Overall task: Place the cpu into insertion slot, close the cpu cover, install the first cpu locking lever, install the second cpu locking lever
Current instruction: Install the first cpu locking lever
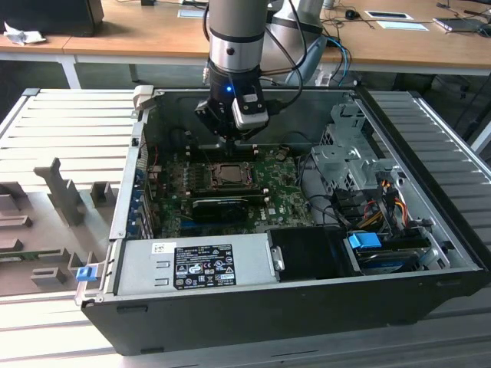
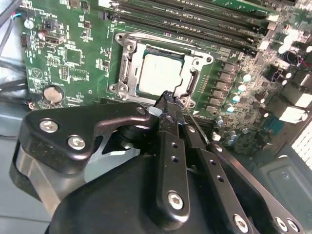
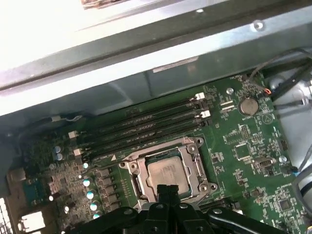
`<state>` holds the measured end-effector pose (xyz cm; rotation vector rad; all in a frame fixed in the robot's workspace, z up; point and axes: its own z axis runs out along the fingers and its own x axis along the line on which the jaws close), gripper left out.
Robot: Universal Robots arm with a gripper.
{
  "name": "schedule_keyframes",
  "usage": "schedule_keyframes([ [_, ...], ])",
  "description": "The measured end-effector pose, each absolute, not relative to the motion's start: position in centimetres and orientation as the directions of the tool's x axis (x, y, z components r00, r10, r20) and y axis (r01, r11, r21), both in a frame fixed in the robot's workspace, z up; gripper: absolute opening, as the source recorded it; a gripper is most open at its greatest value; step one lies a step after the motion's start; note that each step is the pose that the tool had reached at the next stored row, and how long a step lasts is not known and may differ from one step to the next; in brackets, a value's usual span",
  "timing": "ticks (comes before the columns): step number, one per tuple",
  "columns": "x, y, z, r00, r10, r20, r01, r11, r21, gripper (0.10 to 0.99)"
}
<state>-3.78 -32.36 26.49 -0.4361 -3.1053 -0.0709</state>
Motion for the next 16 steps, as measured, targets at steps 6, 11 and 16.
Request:
schedule_keyframes([
  [6, -3.80, -32.36, 26.43, -0.982, 0.188, 0.011, 0.189, 0.981, 0.044, 0.106],
  [11, -3.84, -32.36, 26.39, -0.995, 0.104, 0.011, 0.104, 0.994, 0.043, 0.106],
  [16, -3.96, -32.36, 26.39, -0.995, 0.096, 0.011, 0.096, 0.994, 0.043, 0.106],
])
